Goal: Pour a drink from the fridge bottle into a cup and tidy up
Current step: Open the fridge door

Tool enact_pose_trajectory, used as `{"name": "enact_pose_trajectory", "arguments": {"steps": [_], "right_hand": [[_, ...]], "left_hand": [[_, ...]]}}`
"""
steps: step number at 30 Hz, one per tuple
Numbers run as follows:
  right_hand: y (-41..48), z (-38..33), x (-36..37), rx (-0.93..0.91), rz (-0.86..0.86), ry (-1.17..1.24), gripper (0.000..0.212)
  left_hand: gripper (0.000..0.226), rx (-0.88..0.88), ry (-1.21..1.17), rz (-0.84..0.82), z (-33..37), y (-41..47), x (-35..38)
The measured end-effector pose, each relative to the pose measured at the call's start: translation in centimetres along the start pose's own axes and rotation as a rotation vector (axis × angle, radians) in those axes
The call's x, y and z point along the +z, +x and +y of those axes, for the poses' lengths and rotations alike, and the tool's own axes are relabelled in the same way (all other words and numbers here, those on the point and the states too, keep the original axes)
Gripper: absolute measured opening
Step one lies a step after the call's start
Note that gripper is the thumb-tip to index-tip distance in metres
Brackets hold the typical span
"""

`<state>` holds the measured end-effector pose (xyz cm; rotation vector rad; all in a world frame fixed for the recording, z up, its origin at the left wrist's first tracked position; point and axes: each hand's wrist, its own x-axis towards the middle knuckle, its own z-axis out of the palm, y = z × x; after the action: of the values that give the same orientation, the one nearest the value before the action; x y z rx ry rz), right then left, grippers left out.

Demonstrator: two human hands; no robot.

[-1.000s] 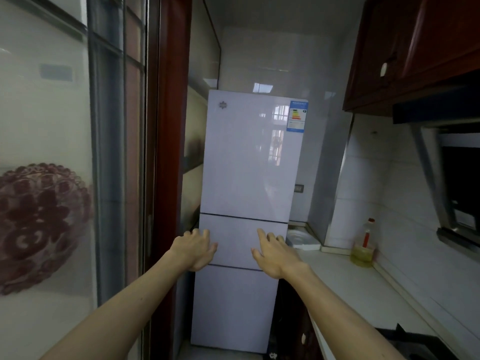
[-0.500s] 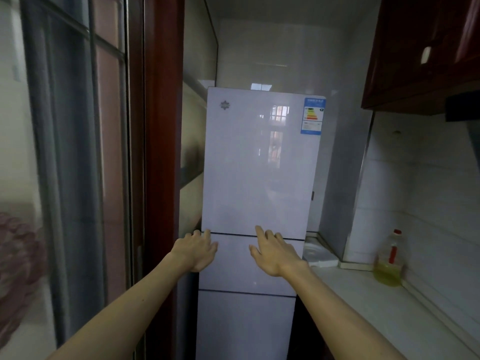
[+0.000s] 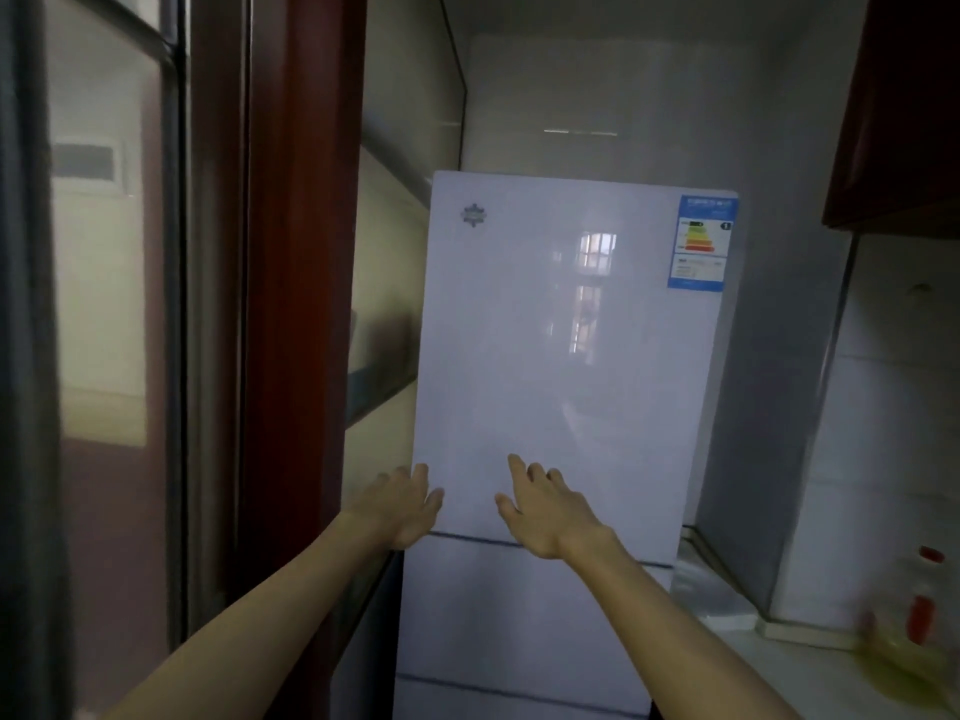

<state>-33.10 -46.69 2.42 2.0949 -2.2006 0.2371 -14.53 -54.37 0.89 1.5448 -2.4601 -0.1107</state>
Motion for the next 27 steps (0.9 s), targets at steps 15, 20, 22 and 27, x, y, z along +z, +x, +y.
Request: {"name": "enact_pose_trajectory", "arguments": {"steps": [15, 20, 22, 27], "right_hand": [[20.2, 2.2, -5.6, -0.132, 0.252, -0.051, 0.061], [25.6, 0.1, -7.3, -0.174, 0.413, -0.047, 0.061], [27.3, -0.6, -7.9, -0.176, 0.466, -0.052, 0.062], [31.9, -2.3, -8.6, -0.139, 0.582, -0.103, 0.064]], "left_hand": [[0.062, -0.116, -0.493, 0.203, -1.3, 18.8, -1.1], [0.054, -0.188, -0.782, 0.341, -1.9, 23.3, -2.1], [0.048, -0.224, -0.877, 0.389, -1.8, 24.4, -2.7], [0.05, -0.276, -0.888, 0.453, -2.3, 27.3, -2.5]]}}
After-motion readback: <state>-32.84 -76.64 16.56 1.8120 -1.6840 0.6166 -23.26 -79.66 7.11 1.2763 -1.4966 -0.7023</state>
